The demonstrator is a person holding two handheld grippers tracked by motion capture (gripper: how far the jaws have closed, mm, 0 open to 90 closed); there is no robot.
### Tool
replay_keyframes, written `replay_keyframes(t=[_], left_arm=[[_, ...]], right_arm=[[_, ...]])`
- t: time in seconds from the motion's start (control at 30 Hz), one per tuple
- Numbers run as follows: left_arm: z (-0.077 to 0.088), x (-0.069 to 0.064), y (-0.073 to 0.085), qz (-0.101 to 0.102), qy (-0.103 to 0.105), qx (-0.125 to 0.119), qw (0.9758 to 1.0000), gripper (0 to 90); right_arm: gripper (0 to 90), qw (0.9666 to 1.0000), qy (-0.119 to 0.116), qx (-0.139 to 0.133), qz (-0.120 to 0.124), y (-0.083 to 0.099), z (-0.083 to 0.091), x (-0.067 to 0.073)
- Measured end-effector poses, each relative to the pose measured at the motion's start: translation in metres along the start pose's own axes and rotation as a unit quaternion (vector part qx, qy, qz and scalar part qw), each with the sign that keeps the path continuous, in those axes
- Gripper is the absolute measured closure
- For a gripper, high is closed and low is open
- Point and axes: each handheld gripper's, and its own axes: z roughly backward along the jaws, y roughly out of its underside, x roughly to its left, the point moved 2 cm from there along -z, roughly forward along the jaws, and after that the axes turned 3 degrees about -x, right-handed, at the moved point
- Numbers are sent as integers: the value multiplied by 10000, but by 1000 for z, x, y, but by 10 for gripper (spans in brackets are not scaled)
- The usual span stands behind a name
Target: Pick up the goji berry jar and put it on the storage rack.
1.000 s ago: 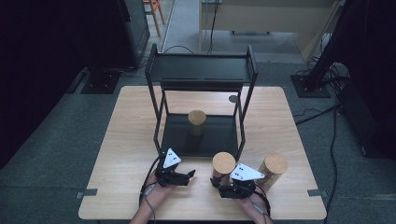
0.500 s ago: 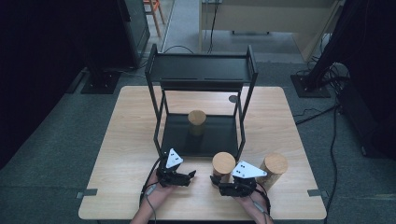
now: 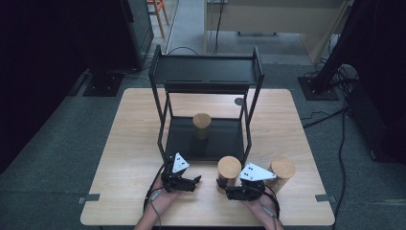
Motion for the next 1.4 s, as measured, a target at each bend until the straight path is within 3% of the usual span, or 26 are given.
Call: replay_keyframes(t=[0.6,0.8,1.23,1.4], left_arm=[[-3,-2,0,-86,-21,202,9998,103],[-3,-2,1,-39,-38,246,9997,103],[-4,-3,1,-61,-95,278,9996,103],[-4,-2,1,-45,-85,299,9995,103]], right_arm=[[252,9998,-49,76,187,-13,-1,4],[252,9998,-102,79,127,-18,-4,5],[252,9997,15,16,235,-25,-15,3],[252,9999,-58,44,145,-26,-20,3]])
